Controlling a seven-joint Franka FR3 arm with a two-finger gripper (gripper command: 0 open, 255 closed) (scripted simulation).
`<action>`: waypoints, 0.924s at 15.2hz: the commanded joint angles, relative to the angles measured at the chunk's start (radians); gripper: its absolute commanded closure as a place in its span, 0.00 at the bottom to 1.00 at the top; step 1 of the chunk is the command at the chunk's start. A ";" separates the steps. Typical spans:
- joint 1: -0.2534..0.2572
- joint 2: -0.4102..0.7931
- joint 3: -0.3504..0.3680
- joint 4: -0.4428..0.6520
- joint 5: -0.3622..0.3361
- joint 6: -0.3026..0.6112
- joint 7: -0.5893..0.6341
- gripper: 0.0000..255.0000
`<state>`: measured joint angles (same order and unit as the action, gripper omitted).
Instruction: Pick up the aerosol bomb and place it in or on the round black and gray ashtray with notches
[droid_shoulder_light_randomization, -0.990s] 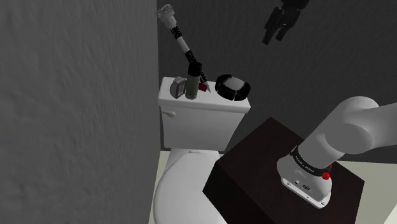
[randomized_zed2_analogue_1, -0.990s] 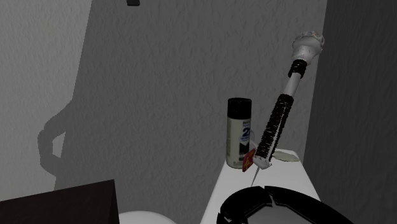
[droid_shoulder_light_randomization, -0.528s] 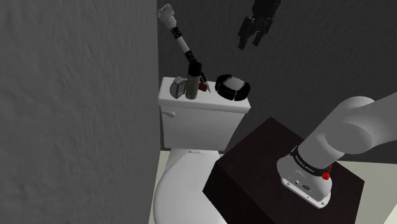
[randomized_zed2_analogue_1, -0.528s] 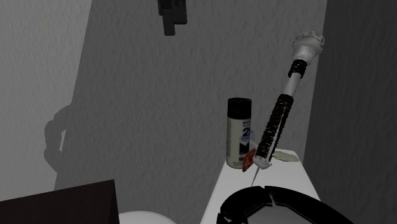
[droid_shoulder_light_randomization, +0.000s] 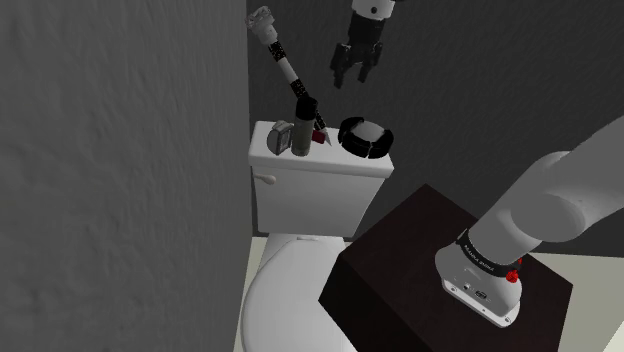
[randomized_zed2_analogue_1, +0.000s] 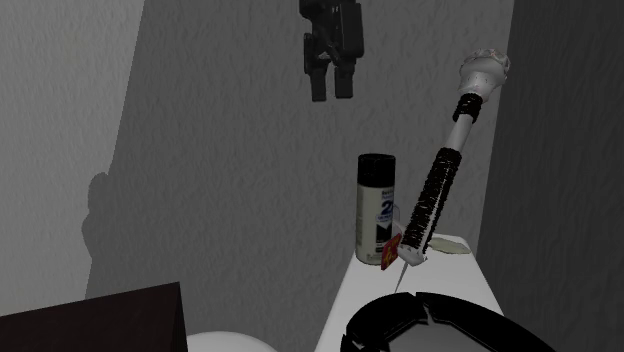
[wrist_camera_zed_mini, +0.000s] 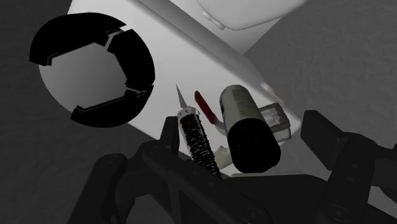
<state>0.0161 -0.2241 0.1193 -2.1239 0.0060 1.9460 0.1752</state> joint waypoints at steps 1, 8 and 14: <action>0.000 0.079 0.007 0.055 -0.006 0.017 0.014 0.00; 0.014 0.359 0.024 0.265 -0.039 0.060 0.070 0.00; 0.023 0.473 0.024 0.333 -0.054 0.097 0.090 0.00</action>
<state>0.0386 0.2407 0.1433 -1.7872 -0.0462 2.0315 0.2628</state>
